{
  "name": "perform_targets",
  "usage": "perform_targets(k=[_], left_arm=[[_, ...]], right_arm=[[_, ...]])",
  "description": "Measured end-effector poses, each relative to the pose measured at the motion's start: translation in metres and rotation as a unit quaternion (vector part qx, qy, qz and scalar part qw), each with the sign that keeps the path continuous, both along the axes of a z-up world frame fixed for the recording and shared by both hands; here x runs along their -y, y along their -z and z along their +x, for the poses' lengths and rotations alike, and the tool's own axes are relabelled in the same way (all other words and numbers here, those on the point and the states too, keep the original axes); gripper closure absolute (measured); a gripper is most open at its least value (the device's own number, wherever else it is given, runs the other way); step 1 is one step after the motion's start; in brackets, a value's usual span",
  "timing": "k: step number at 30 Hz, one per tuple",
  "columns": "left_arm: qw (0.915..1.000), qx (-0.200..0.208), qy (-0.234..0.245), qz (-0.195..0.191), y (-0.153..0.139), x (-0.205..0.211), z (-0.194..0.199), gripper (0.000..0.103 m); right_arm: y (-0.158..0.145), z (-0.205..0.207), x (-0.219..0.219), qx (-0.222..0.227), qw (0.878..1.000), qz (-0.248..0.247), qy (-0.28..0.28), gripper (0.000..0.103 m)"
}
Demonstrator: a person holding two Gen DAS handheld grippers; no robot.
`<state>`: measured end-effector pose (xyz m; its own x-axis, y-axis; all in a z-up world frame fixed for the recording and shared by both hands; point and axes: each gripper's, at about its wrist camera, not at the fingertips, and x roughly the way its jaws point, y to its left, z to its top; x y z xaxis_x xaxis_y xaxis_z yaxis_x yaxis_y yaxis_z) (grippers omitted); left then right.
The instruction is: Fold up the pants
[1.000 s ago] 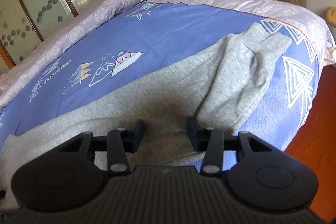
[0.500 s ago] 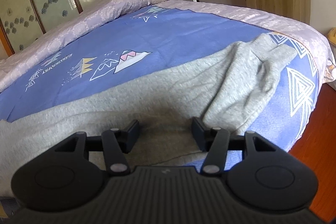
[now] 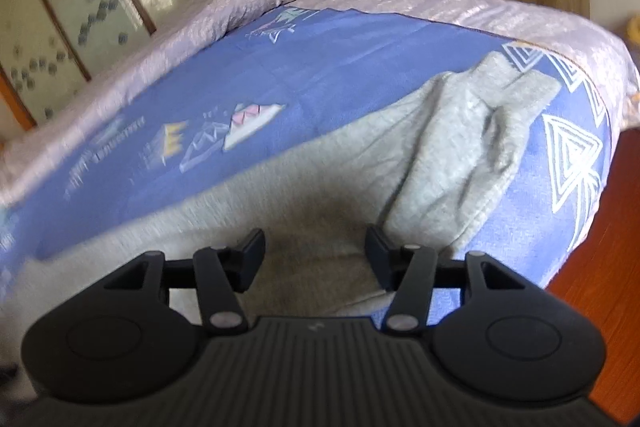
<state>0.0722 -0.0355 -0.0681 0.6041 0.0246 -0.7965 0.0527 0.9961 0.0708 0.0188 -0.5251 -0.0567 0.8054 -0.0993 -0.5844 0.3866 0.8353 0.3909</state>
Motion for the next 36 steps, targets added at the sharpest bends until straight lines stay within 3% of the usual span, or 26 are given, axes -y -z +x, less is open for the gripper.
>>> perform_targets(k=[4, 9, 14, 23, 28, 30, 31, 34, 36], left_arm=[[1.0, -0.001, -0.004, 0.002, 0.001, -0.001, 0.002, 0.019], [0.9998, -0.013, -0.008, -0.011, -0.001, -0.005, 0.007, 0.018], [0.9988, -0.038, 0.0, -0.03, -0.009, -0.013, 0.013, 0.018], [0.9956, -0.01, 0.024, -0.09, -0.055, -0.019, -0.007, 0.016], [0.9921, -0.031, 0.029, -0.118, -0.058, -0.014, -0.004, 0.016], [0.9908, -0.042, 0.031, -0.125, -0.055, -0.011, 0.0, 0.016], [0.9905, -0.046, 0.031, -0.126, -0.053, -0.009, 0.0, 0.016], [0.9897, -0.052, 0.034, -0.129, -0.051, -0.005, 0.001, 0.016], [0.9891, -0.049, 0.039, -0.134, -0.054, -0.002, -0.003, 0.016]], right_arm=[[-0.018, -0.029, 0.034, 0.069, 0.995, 0.039, 0.066, 0.045], [-0.011, -0.069, 0.086, 0.123, 0.972, 0.14, 0.141, 0.044], [0.006, -0.082, 0.095, 0.118, 0.964, 0.193, 0.14, 0.043], [0.025, -0.062, 0.092, 0.093, 0.968, 0.205, 0.112, 0.045], [0.032, -0.038, 0.103, 0.098, 0.969, 0.204, 0.104, 0.05], [0.037, -0.031, 0.111, 0.111, 0.963, 0.218, 0.11, 0.051], [0.039, -0.028, 0.116, 0.119, 0.959, 0.232, 0.115, 0.054], [0.045, -0.023, 0.125, 0.104, 0.948, 0.27, 0.131, 0.085], [0.036, -0.025, 0.117, 0.123, 0.943, 0.289, 0.113, 0.088]])
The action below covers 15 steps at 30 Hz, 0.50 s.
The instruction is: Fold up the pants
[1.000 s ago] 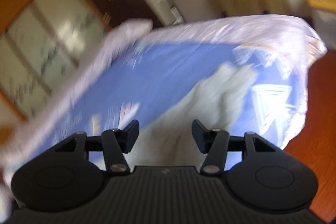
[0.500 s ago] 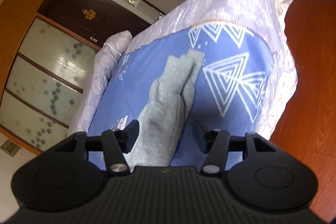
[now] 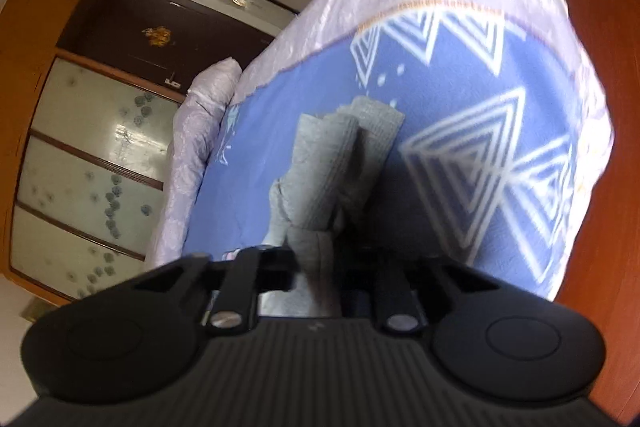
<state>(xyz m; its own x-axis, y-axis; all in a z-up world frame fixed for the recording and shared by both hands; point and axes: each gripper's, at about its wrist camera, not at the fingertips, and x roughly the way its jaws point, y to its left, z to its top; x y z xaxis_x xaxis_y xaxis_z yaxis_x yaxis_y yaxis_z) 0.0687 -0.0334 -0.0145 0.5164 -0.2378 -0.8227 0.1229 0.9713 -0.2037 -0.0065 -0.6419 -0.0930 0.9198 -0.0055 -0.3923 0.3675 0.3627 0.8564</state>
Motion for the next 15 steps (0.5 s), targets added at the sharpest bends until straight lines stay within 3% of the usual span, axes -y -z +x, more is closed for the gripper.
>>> perform_targets(k=[4, 7, 10, 15], left_arm=[[0.999, 0.005, 0.018, -0.042, -0.006, 0.0, -0.004, 0.016], [0.9958, -0.002, 0.024, -0.089, -0.006, -0.004, -0.005, 0.015], [0.992, -0.014, 0.024, -0.123, -0.002, -0.007, -0.008, 0.015], [0.9873, -0.034, 0.022, -0.154, 0.007, -0.017, -0.015, 0.015]], right_arm=[[-0.049, 0.008, -0.053, 0.052, 0.993, -0.06, -0.092, 0.089], [-0.076, 0.028, -0.117, 0.061, 0.974, -0.114, -0.185, 0.089], [-0.08, 0.051, -0.192, 0.045, 0.95, -0.144, -0.275, 0.089], [-0.066, 0.08, -0.313, 0.013, 0.894, -0.219, -0.391, 0.089]])
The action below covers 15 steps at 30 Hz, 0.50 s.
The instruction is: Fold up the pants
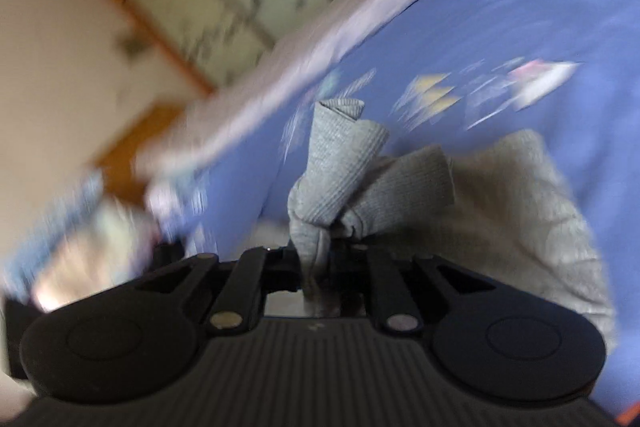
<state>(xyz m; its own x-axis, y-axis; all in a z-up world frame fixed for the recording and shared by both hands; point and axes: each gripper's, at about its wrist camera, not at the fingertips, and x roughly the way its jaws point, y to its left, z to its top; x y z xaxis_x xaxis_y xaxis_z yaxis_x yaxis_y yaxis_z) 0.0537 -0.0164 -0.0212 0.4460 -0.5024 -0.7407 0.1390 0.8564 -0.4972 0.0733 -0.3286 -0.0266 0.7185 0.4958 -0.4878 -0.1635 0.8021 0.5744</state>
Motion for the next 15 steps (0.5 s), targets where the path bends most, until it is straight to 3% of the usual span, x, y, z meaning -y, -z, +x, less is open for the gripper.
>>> perform_targets(k=[3, 4, 5, 7, 10, 15], left_arm=[[1.0, -0.003, -0.005, -0.001, 0.001, -0.004, -0.002, 0.015], [1.0, -0.002, -0.007, -0.003, 0.001, -0.007, -0.003, 0.015], [0.9999, -0.002, -0.009, -0.005, 0.0, -0.01, -0.004, 0.015], [0.9999, 0.001, -0.01, -0.01, -0.002, -0.012, -0.002, 0.014], [0.9998, 0.0, -0.004, -0.017, -0.003, -0.008, 0.005, 0.013], [0.9997, -0.005, 0.014, -0.017, -0.003, 0.016, 0.024, 0.013]], right_arm=[[0.014, 0.01, -0.053, -0.013, 0.997, -0.05, -0.057, 0.083], [0.019, 0.019, -0.064, -0.014, 0.994, -0.08, -0.069, 0.069], [0.023, 0.025, -0.073, -0.021, 0.991, -0.102, -0.085, 0.047], [0.026, 0.022, -0.076, -0.03, 0.988, -0.101, -0.114, 0.033], [0.008, 0.01, -0.062, 0.002, 0.987, -0.111, -0.115, 0.025], [-0.019, -0.022, 0.005, 0.053, 0.996, -0.047, -0.054, 0.024]])
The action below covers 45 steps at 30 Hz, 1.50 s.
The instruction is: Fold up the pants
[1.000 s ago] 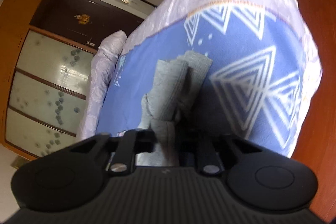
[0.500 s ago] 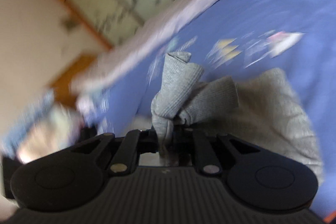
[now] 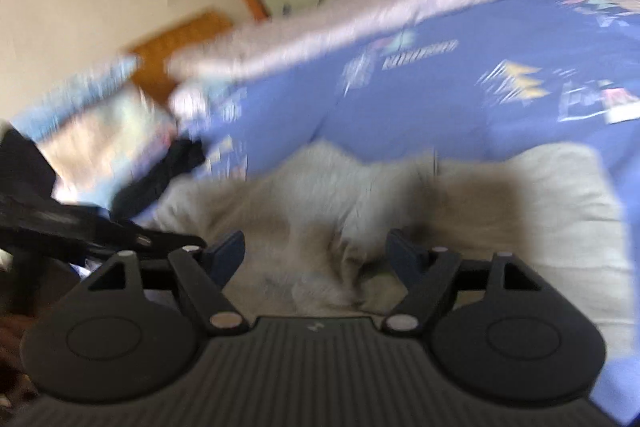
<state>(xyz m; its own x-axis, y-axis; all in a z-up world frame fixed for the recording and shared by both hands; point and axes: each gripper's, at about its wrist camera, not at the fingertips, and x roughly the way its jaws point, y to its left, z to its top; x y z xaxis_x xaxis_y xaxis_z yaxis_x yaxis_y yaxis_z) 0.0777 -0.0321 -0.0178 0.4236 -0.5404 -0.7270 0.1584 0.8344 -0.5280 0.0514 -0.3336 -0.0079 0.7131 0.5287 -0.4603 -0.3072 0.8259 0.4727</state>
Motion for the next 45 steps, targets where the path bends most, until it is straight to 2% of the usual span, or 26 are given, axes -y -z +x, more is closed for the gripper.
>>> perform_targets(k=[4, 7, 9, 10, 12, 13, 16, 18, 19, 20, 23, 26, 29, 31, 34, 37, 39, 40, 42, 44, 45], left_arm=[[0.9997, -0.019, -0.001, -0.015, 0.005, 0.012, 0.01, 0.013], [0.9998, -0.011, -0.002, -0.017, 0.002, 0.012, 0.005, 0.013], [0.9998, -0.008, -0.009, -0.016, 0.001, 0.005, -0.001, 0.013], [0.9997, -0.011, -0.016, -0.018, 0.002, 0.0, -0.003, 0.013], [0.999, -0.019, -0.032, -0.023, 0.004, -0.011, -0.005, 0.013], [0.9986, -0.021, -0.04, -0.026, 0.004, -0.016, -0.006, 0.013], [0.9968, -0.021, -0.066, -0.04, 0.003, -0.036, -0.006, 0.013], [0.9946, -0.021, -0.087, -0.053, 0.001, -0.05, -0.004, 0.013], [0.9935, -0.022, -0.095, -0.058, 0.001, -0.054, -0.002, 0.013], [0.9924, -0.024, -0.102, -0.064, 0.001, -0.058, 0.0, 0.013], [0.9932, -0.018, -0.094, -0.066, -0.001, -0.055, 0.003, 0.013], [0.9956, -0.013, -0.067, -0.063, 0.0, -0.042, 0.008, 0.013], [0.9972, -0.013, -0.036, -0.064, 0.005, -0.021, 0.016, 0.013], [0.998, -0.01, -0.012, -0.062, 0.008, -0.004, 0.02, 0.016], [0.9993, -0.017, 0.007, -0.034, 0.018, 0.019, 0.029, 0.023], [0.9971, -0.074, -0.003, 0.02, 0.052, 0.033, 0.043, 0.031], [0.998, -0.051, 0.0, 0.037, 0.049, 0.038, 0.041, 0.032], [0.9975, -0.05, 0.002, 0.049, 0.046, 0.041, 0.04, 0.033], [0.9972, -0.045, 0.0, 0.059, 0.038, 0.038, 0.033, 0.032], [0.999, -0.029, -0.004, 0.035, 0.026, 0.021, 0.021, 0.031], [0.9998, -0.013, -0.007, 0.015, 0.019, 0.008, 0.014, 0.027]], right_arm=[[0.007, 0.012, 0.038, -0.023, 0.997, 0.038, 0.065, 0.025], [0.023, 0.024, 0.051, -0.055, 0.992, 0.087, 0.071, 0.025], [0.035, 0.036, 0.049, -0.082, 0.989, 0.103, 0.066, 0.03], [0.041, 0.041, 0.044, -0.097, 0.988, 0.106, 0.062, 0.038], [0.049, 0.05, 0.036, -0.125, 0.984, 0.112, 0.058, 0.065], [0.047, 0.047, 0.031, -0.126, 0.984, 0.119, 0.05, 0.083], [0.023, 0.04, -0.007, -0.088, 0.991, 0.104, -0.009, 0.082], [0.015, 0.034, -0.042, -0.081, 0.992, 0.069, -0.069, 0.074], [0.014, 0.031, -0.059, -0.079, 0.991, 0.049, -0.099, 0.064], [0.013, 0.026, -0.073, -0.072, 0.99, 0.027, -0.122, 0.062], [0.008, 0.008, -0.084, -0.042, 0.99, -0.027, -0.135, 0.062], [0.0, -0.005, -0.046, -0.028, 0.996, -0.025, -0.082, 0.061], [-0.001, -0.014, 0.014, -0.03, 0.999, -0.003, 0.024, 0.06], [-0.002, -0.022, 0.056, -0.038, 0.994, 0.012, 0.098, 0.058], [0.001, -0.032, 0.096, -0.053, 0.986, 0.033, 0.154, 0.059], [0.025, -0.031, 0.107, -0.101, 0.979, 0.046, 0.171, 0.059], [0.051, -0.023, 0.105, -0.164, 0.969, 0.034, 0.182, 0.065], [0.053, -0.027, 0.103, -0.147, 0.97, 0.031, 0.192, 0.07], [0.044, -0.028, 0.096, -0.145, 0.971, 0.016, 0.192, 0.069], [0.028, -0.036, 0.09, -0.12, 0.973, 0.002, 0.199, 0.066], [0.018, -0.041, 0.084, -0.093, 0.978, 0.0, 0.188, 0.066]])
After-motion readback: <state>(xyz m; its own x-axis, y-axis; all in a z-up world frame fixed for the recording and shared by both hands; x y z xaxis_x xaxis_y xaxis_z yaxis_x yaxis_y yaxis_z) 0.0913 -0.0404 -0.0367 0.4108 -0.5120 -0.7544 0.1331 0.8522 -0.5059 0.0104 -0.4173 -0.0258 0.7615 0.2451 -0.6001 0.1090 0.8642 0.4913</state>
